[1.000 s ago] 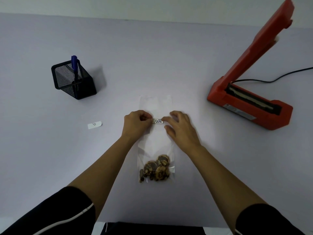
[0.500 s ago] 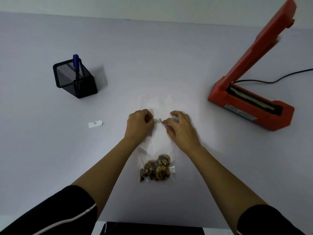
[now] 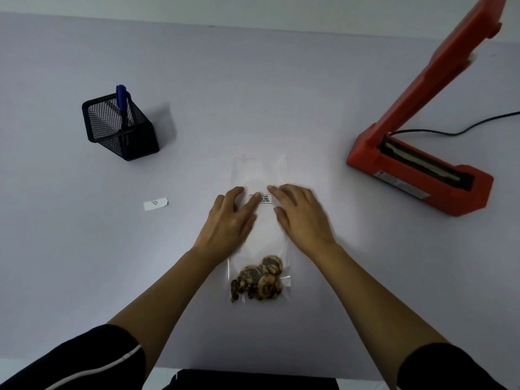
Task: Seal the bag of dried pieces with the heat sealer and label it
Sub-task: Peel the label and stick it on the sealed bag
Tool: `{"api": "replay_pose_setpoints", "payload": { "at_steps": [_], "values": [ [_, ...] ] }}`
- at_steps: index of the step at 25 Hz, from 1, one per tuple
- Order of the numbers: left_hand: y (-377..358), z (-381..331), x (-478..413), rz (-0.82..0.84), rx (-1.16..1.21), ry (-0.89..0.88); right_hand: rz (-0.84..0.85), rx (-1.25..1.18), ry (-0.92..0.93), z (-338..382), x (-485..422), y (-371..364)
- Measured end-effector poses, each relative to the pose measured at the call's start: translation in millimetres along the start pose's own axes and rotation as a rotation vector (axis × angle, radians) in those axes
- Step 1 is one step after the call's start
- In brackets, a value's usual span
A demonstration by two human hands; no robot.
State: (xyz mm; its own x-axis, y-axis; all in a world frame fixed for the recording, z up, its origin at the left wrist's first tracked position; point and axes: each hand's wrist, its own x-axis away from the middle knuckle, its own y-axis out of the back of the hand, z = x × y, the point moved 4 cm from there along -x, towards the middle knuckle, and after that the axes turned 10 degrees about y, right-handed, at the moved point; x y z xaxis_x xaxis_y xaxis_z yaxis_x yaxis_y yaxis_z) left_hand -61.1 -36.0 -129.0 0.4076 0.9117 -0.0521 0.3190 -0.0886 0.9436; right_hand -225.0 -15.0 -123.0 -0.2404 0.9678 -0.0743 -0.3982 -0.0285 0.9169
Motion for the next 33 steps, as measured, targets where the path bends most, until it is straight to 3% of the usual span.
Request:
{"api": "replay_pose_setpoints", "payload": {
  "at_steps": [8,16,24,33],
  "values": [
    [-4,5,-1,0.027,0.024,-0.027,-0.024,0.105,0.078,-4,5,-11],
    [0,11,-8,0.063,0.200,0.092,-0.053,0.057,0.037,-8,6,-13],
    [-8,9,-8,0.017,0.079,-0.064,-0.035,0.056,0.060,-9,7,-14],
    [-12,11,-9,0.032,0.067,-0.036,-0.064,0.041,0.057,-9,6,-14]
  ]
}}
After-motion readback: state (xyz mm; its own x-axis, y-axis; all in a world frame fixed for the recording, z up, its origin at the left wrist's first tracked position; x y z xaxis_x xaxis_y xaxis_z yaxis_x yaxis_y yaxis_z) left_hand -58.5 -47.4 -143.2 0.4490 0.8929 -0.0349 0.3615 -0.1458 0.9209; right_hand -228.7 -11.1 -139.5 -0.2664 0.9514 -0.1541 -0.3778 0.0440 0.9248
